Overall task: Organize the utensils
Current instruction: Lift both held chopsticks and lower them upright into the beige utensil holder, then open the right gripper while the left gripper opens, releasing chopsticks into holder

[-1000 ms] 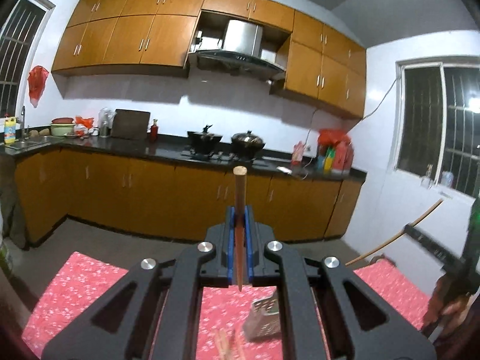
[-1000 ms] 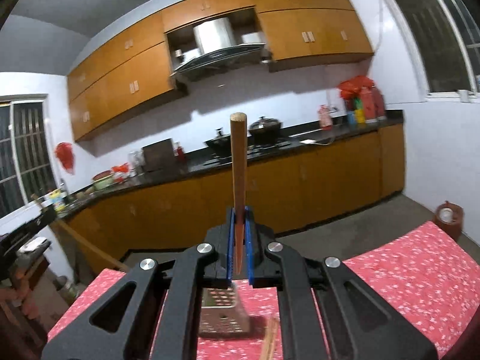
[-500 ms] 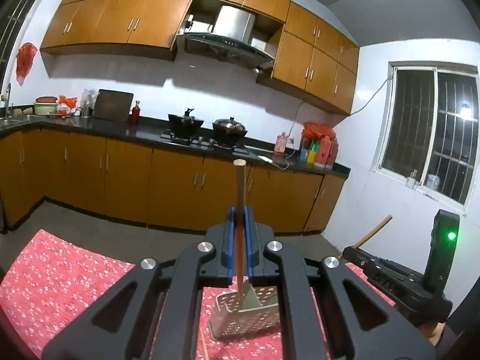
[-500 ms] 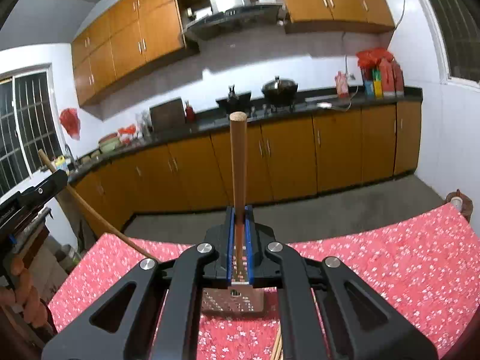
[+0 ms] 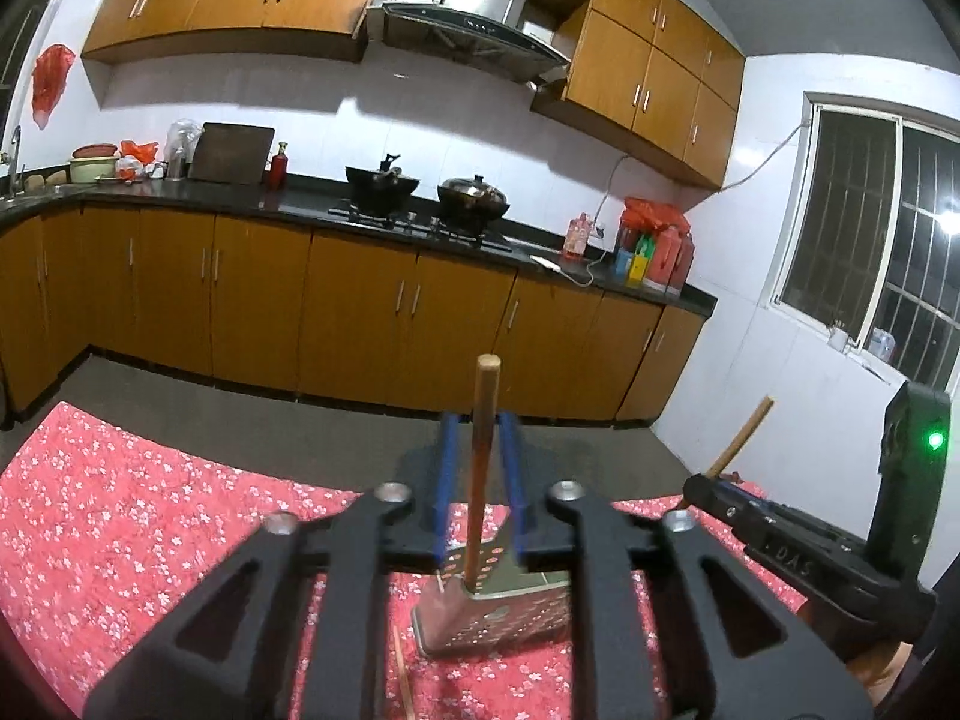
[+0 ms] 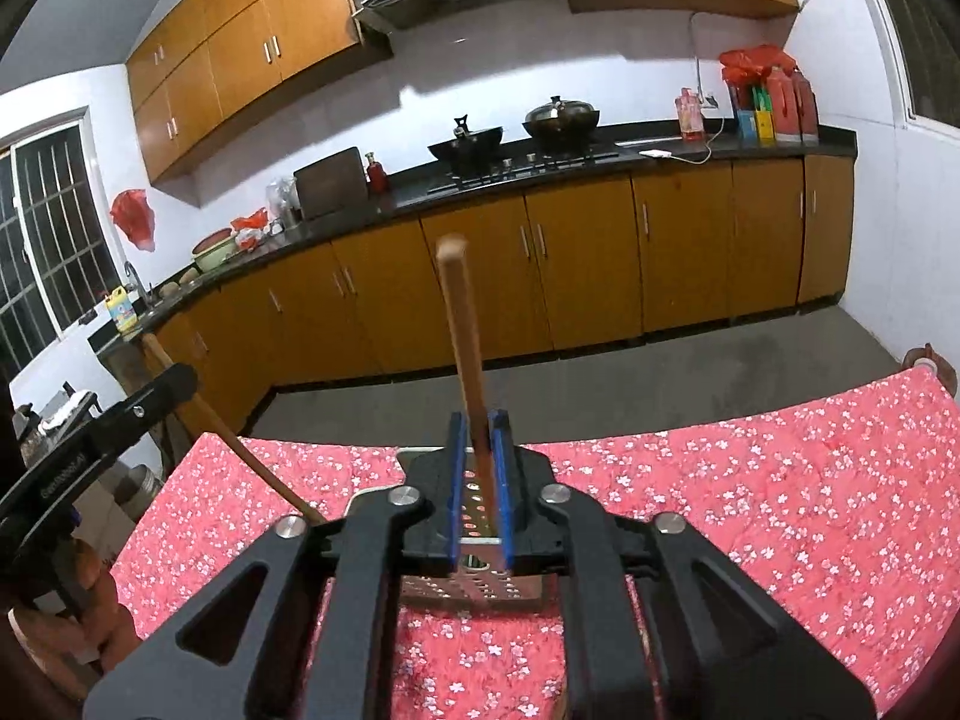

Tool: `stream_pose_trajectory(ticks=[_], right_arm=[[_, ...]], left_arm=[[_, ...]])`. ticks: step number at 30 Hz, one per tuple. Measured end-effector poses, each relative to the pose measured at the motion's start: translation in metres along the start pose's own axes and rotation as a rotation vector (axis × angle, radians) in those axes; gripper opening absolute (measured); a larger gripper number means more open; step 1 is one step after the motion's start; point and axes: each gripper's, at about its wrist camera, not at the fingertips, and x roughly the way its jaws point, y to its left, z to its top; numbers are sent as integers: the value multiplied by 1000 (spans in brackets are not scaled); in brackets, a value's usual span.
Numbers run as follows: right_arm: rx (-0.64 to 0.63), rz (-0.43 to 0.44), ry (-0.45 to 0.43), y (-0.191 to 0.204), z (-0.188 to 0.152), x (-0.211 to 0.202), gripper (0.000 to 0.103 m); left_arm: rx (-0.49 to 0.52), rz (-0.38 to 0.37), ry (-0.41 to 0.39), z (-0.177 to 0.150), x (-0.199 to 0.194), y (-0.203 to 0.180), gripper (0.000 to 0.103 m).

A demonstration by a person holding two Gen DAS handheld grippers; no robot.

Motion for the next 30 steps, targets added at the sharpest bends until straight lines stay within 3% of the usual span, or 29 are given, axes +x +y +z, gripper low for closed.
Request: stream_pose_trajectory(ticks=[1,2,11,15,17,20,24,30], right_arm=[[4,-3,-11,0,0,-2,34],[5,-3,-22,1,1,-6,36],[-15,-40,-153,-1,7,-56,37],[3,-107,-191,-21,-9,-80,37],[19,-151,-149,-36,-24,-76,37],[57,-206,12,-62,-58,-47,37],[116,-211,248,-85,-117,-2,24],[92,-209,351,-80,-161,18,24]], left_arm=[[-3,-1,-10,0,-3,1,29],[-7,-1,-19,1,-7,3,30],[-78,2,-93,4,-56,23,35],[-128,18,-123,-3,-84,44,37],[-140,58,-99,-12,-90,56,40],[-118,123,-3,-38,-81,69,40],[-105,168,173,-84,-60,82,40],[-90,163,328,-138,-45,88,40]])
